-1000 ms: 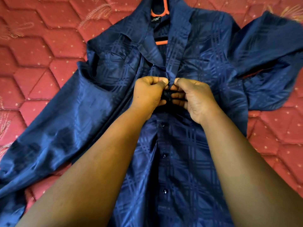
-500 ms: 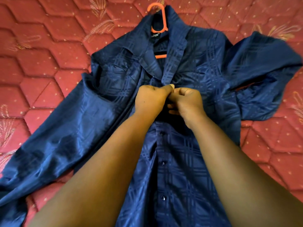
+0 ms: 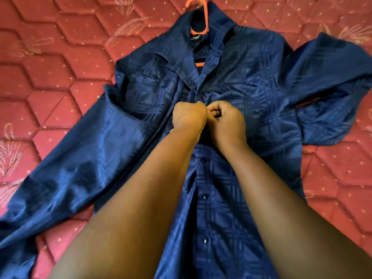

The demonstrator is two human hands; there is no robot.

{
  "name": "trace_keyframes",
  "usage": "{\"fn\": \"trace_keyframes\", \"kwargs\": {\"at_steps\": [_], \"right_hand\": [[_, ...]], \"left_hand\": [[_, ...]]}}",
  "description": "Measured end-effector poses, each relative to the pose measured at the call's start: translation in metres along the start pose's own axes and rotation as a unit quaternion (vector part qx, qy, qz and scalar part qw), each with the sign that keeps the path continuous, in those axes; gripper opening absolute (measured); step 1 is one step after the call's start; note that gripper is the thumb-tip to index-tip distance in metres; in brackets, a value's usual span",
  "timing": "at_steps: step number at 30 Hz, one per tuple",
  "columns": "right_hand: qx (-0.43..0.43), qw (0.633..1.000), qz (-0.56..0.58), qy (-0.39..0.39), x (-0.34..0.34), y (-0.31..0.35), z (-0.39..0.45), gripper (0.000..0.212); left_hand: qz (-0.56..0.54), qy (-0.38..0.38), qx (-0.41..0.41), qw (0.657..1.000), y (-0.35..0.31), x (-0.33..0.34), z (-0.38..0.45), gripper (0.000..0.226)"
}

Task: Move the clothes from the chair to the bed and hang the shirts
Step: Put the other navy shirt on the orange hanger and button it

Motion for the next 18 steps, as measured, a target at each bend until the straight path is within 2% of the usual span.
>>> {"fn": "trace_keyframes", "kwargs": {"at_steps": [3,8,10,12,15,18], "right_hand": [[0.013,0.999,0.028,0.025,0.0,-0.001,0.003,0.021],[0.035,0.997,0.072,0.009,-0.002,-0.002,0.002,0.015],[0.022,0.996,0.083,-0.009,-0.003,-0.005,-0.001,0.012],[-0.03,0.997,0.058,-0.027,-0.004,-0.005,-0.004,0.011],[-0.096,0.995,0.022,-0.035,-0.002,-0.005,-0.01,0.007],[-0.114,0.993,0.012,-0.038,-0.001,-0.005,-0.011,0.01]], "left_hand": [[0.006,0.012,0.021,1.0,0.0,-0.002,0.001,0.039],[-0.008,0.057,0.059,0.997,0.002,-0.01,-0.004,0.051],[-0.01,0.08,0.052,0.995,-0.003,-0.013,-0.005,0.034],[-0.014,0.101,0.034,0.994,-0.006,-0.014,-0.009,0.018],[-0.022,0.085,0.0,0.996,-0.001,-0.014,-0.01,0.01],[-0.03,0.074,-0.033,0.996,0.001,-0.012,-0.009,0.011]]}}
Point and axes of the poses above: each hand's wrist, its own z-axis towards the middle knuckle, its own x-axis out of the palm, y = z × x, the point moved 6 cm from there along z, towards the middle knuckle, and after that the axes turned 10 degrees about -y, right-handed, at the moved point
